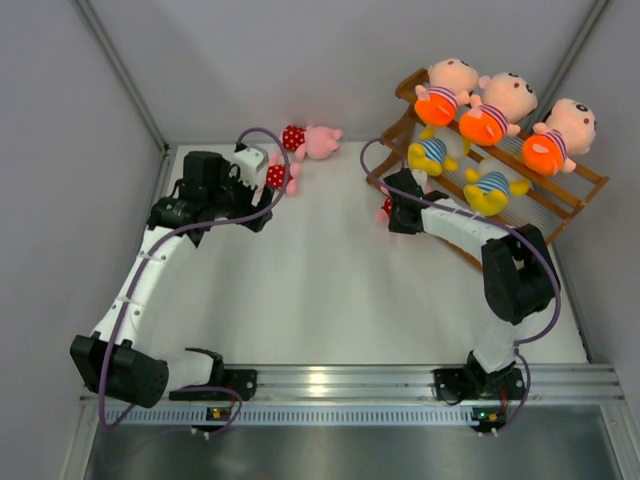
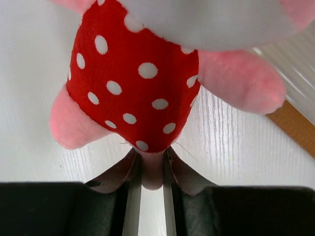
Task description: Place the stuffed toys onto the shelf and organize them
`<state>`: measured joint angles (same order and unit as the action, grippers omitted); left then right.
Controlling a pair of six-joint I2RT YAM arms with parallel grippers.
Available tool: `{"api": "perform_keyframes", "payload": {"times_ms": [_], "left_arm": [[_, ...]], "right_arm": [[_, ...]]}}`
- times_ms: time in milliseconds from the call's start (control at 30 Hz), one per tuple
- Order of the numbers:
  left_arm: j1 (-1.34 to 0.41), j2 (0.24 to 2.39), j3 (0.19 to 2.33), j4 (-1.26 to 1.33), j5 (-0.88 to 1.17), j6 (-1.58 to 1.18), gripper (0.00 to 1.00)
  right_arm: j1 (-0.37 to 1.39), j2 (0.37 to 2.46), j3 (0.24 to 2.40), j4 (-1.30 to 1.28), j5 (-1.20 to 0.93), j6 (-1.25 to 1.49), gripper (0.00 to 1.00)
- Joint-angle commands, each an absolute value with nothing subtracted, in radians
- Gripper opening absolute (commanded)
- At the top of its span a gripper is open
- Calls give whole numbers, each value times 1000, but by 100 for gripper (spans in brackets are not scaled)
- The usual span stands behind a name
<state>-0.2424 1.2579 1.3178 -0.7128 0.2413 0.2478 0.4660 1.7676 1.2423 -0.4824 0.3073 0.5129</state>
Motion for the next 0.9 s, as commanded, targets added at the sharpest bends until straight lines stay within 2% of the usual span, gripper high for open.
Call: {"api": "perform_keyframes", "payload": {"times_ms": [0, 267, 300, 400, 500, 667, 867], "left_arm": [[-239, 1230, 1330, -710, 247, 268, 85], [-239, 1232, 1341, -710, 268, 261, 85], [-239, 1229, 1342, -710, 268, 262, 85], [-239, 1227, 1341, -710, 264, 264, 85], [-239, 1227, 1338, -710, 265, 264, 85], [-239, 1227, 1339, -710, 270, 265, 85], [-239, 1230, 1339, -710, 276, 264, 85]], "right_arm": [[442, 1727, 1221, -385, 376, 563, 21], [403, 1772, 1227, -376, 351, 557, 20], [403, 1772, 1230, -376, 348, 557, 21], [403, 1766, 1235, -387, 341, 555, 35], [405, 1743, 1223, -388, 350, 535, 42], [443, 1668, 1198, -367, 374, 352, 47], [548, 1632, 1218, -413, 526, 79, 58]]}}
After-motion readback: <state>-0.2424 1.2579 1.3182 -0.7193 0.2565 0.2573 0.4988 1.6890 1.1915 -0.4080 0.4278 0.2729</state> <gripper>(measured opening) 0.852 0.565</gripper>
